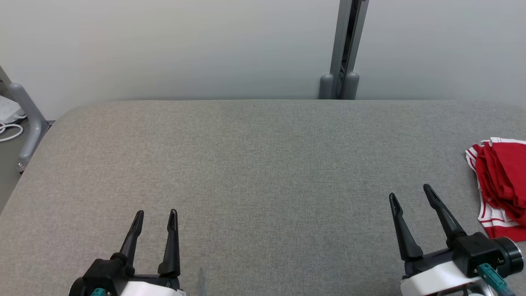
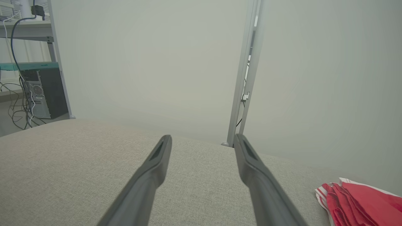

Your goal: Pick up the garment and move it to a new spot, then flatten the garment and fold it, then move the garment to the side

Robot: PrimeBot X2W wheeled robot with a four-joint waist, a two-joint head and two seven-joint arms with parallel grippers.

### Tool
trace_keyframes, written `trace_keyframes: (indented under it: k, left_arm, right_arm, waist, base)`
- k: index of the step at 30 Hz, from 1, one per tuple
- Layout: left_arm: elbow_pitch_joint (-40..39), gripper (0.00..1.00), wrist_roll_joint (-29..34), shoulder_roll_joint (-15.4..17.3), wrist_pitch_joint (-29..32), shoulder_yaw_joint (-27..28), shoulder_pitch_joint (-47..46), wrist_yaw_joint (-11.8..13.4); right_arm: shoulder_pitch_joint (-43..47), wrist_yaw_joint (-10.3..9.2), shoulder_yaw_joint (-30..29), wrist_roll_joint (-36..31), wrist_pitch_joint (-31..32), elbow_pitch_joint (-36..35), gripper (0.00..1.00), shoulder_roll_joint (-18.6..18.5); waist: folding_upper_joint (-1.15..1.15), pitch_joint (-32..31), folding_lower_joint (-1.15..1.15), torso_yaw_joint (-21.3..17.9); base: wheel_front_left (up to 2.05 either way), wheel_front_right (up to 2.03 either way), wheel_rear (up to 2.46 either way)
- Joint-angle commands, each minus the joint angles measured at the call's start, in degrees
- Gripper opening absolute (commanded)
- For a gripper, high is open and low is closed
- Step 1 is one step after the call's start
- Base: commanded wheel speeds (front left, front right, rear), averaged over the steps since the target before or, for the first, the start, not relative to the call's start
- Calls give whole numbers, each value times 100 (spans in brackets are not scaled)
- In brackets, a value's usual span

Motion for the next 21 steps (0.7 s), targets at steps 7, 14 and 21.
trace_keyframes:
  k: [7, 14, 21]
  left_arm:
    - [7, 100, -64, 24, 0, 2, -63, 16]
    - [31, 100, -163, 24, 0, 13, -55, 26]
    - [162, 0, -264, -21, 8, -12, 87, -17]
  right_arm:
    - [-7, -5, -42, 13, -30, -36, 100, -15]
    - [11, -5, -39, 5, -30, -37, 100, -15]
    - [90, 0, -1, 47, 18, 133, 0, 28]
  waist:
    - [0, 29, 0, 36]
    - [0, 45, 0, 81]
    - [0, 53, 0, 89]
  base:
    - [0, 0, 0]
    - [0, 0, 0]
    - [0, 0, 0]
